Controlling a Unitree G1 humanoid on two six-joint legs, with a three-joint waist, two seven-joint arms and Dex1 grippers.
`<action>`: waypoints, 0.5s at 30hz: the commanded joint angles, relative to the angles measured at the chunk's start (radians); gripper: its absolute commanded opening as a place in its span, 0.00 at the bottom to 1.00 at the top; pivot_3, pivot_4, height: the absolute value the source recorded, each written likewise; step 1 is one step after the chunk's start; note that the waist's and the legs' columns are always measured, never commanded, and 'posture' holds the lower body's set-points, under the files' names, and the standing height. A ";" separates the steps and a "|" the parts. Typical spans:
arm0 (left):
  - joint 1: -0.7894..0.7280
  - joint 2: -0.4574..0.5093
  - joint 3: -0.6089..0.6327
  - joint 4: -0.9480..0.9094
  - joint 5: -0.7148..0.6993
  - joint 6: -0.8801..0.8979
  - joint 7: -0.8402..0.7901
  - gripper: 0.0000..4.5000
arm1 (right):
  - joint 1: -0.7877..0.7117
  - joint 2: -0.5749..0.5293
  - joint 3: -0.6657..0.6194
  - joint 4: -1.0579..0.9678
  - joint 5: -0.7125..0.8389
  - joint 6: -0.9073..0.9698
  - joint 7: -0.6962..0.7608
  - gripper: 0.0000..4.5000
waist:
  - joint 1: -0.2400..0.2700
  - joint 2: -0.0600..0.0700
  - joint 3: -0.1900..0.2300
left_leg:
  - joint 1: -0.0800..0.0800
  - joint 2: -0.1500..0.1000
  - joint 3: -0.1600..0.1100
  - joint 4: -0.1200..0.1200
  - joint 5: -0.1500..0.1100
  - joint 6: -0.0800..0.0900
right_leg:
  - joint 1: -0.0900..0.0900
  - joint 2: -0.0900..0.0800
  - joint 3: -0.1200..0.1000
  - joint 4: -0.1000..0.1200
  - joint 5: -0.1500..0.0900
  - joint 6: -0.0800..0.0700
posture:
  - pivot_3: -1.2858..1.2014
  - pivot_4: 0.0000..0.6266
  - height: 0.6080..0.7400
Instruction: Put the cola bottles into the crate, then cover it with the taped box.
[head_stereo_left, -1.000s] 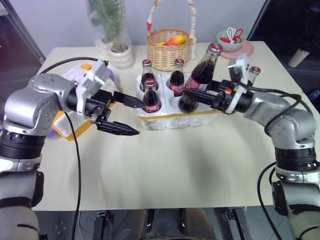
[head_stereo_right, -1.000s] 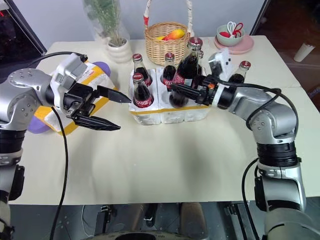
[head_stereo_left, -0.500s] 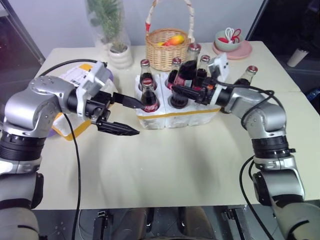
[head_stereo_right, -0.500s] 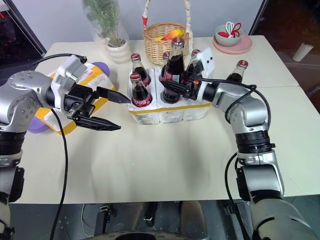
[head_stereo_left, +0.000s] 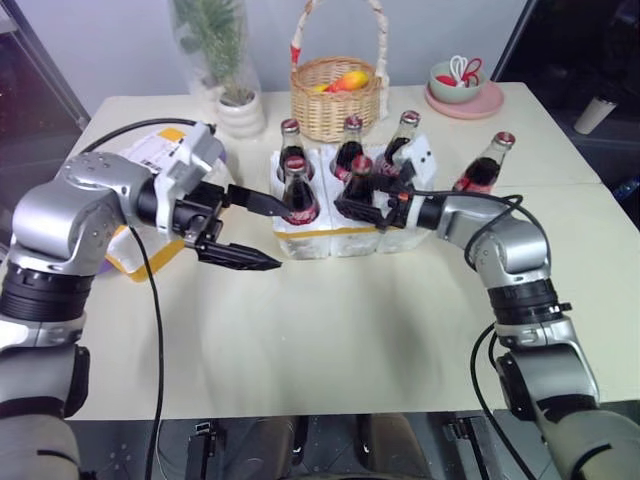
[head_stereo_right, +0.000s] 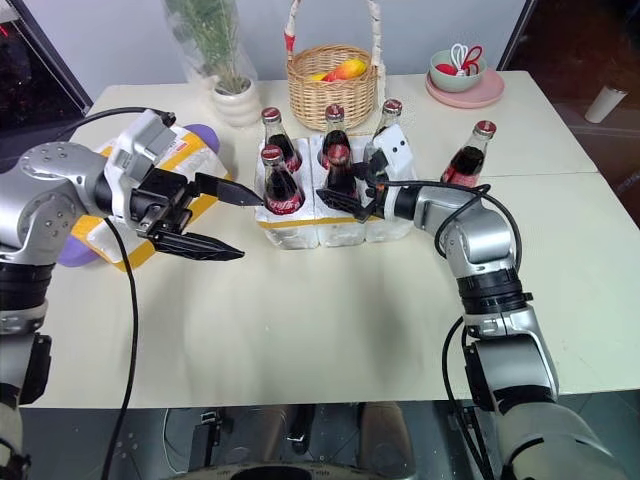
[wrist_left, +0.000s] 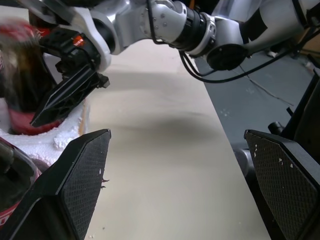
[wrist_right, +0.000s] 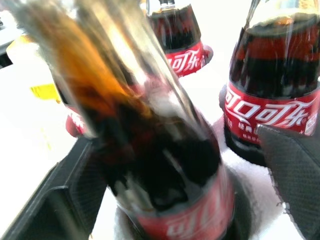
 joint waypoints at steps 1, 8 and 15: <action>-0.011 0.008 0.031 -0.015 -0.003 -0.001 0.002 1.00 | 0.072 -0.024 -0.043 -0.119 0.013 0.040 -0.035 0.99 | 0.004 0.000 0.000 | 0.000 0.000 0.000 0.000 0.000 0.000 | 0.000 0.000 0.000 0.000 0.000 0.000 | 0.52 0.24 1.00; 0.000 0.020 0.044 -0.005 0.001 -0.003 0.006 1.00 | 0.283 -0.209 -0.340 -0.425 0.195 0.159 -0.014 0.99 | 0.025 0.000 0.000 | 0.000 -0.002 -0.001 0.001 0.000 0.000 | 0.002 -0.001 0.000 -0.001 0.000 0.000 | 0.52 0.24 1.00; 0.001 0.014 0.049 0.014 0.012 -0.016 0.013 1.00 | 0.405 -0.336 -0.582 -0.466 0.303 0.235 -0.027 0.99 | 0.021 0.000 0.000 | 0.000 0.000 -0.001 0.001 -0.003 0.005 | 0.002 0.000 0.000 -0.001 0.000 0.000 | 0.52 0.24 1.00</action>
